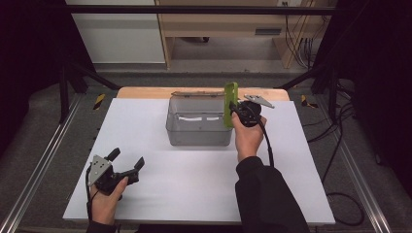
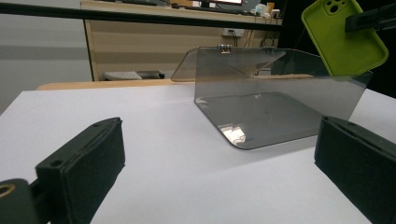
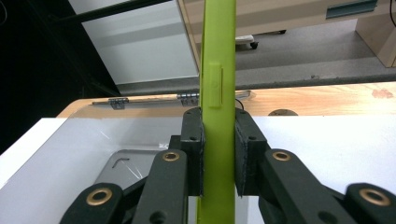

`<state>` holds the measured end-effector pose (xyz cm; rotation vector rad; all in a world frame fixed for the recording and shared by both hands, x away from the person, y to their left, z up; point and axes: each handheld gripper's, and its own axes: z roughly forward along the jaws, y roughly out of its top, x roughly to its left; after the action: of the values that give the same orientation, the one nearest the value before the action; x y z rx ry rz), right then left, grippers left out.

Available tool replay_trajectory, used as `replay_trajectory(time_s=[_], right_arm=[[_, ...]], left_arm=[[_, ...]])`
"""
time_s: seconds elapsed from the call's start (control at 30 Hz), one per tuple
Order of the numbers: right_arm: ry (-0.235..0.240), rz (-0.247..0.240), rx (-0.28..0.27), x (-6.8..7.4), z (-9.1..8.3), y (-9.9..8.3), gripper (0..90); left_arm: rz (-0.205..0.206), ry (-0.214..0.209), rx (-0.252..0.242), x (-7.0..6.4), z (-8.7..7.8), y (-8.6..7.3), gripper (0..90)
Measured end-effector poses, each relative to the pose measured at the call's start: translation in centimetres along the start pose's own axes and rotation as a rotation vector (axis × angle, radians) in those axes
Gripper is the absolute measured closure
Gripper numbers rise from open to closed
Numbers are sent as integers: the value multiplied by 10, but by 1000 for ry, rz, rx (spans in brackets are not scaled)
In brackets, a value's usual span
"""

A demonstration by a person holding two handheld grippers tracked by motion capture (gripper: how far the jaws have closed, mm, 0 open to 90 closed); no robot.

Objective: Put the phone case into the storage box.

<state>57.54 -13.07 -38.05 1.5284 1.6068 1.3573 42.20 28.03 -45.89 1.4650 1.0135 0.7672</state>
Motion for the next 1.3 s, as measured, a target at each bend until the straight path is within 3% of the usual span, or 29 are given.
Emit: replay_trajectory(time_s=[1.3], right_arm=[[-15, -54, 36, 8, 16, -10, 768]], left_arm=[[21, -21, 20, -4, 2, -1, 16]])
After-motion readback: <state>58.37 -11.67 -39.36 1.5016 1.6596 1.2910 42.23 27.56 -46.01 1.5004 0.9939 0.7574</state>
